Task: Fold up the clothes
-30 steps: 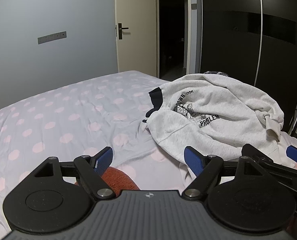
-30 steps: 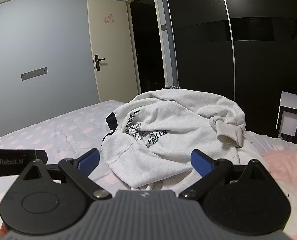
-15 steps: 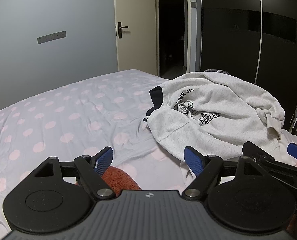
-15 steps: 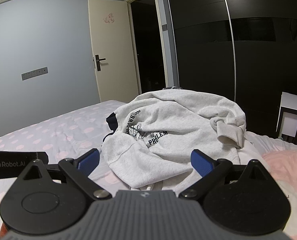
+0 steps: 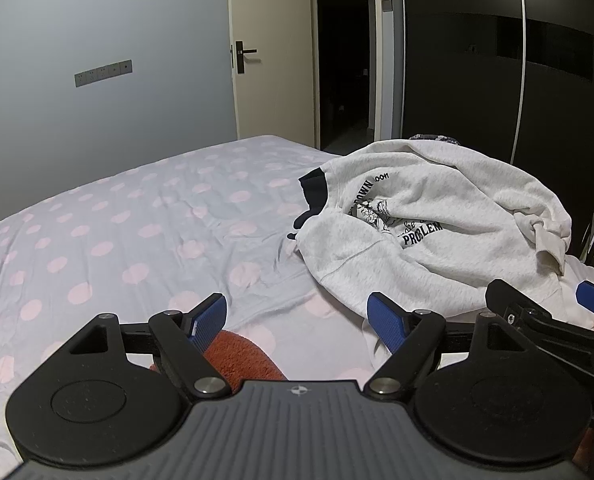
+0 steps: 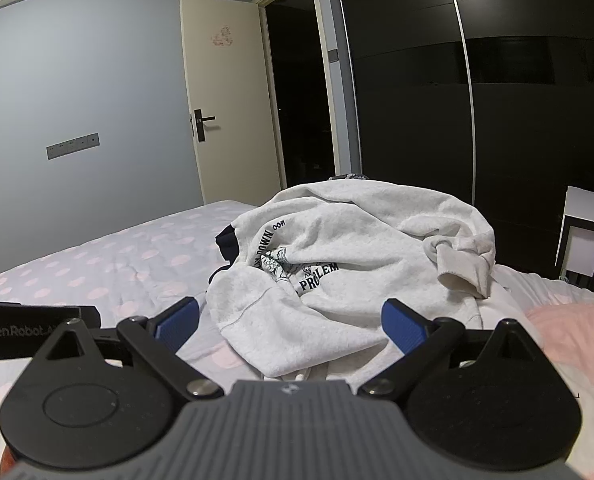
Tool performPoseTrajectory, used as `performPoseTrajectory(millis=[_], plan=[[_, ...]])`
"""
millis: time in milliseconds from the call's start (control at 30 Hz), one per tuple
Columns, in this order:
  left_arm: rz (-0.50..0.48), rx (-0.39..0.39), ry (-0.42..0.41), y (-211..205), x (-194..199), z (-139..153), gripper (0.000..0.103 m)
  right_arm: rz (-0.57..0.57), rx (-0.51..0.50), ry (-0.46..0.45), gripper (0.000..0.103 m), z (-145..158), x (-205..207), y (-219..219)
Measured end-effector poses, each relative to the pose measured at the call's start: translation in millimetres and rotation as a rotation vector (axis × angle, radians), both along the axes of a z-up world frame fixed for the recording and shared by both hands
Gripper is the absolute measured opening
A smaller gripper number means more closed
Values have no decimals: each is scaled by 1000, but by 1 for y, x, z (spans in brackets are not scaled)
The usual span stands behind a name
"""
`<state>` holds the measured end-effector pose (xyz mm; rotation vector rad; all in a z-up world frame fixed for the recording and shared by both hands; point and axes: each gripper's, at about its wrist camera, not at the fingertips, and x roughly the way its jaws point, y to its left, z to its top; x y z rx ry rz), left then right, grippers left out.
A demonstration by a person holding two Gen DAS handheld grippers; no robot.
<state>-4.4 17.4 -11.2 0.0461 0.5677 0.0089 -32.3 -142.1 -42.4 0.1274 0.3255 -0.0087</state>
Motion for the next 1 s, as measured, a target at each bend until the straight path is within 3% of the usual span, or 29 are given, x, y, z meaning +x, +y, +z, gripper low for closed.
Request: performPoseTrajectory(millis=[233, 533, 667, 833, 933, 1000], plan=[[1, -9, 23, 2, 5, -3, 90, 15, -16, -5, 99, -1, 2, 1], [-113, 3, 128, -3, 42, -10, 87, 48, -10, 10, 99, -3, 32, -13], [-147, 45, 154, -4, 71, -6, 87, 40, -53, 15, 99, -2, 62, -24], [-161, 25, 203, 19, 123, -1, 87, 33, -104, 56, 97, 1, 116, -43], [-150, 7, 243, 36, 163, -7, 87, 28, -148, 85, 85, 1, 151, -49], [-135, -19, 278, 48, 189, -16, 87, 26, -185, 106, 84, 0, 176, -51]])
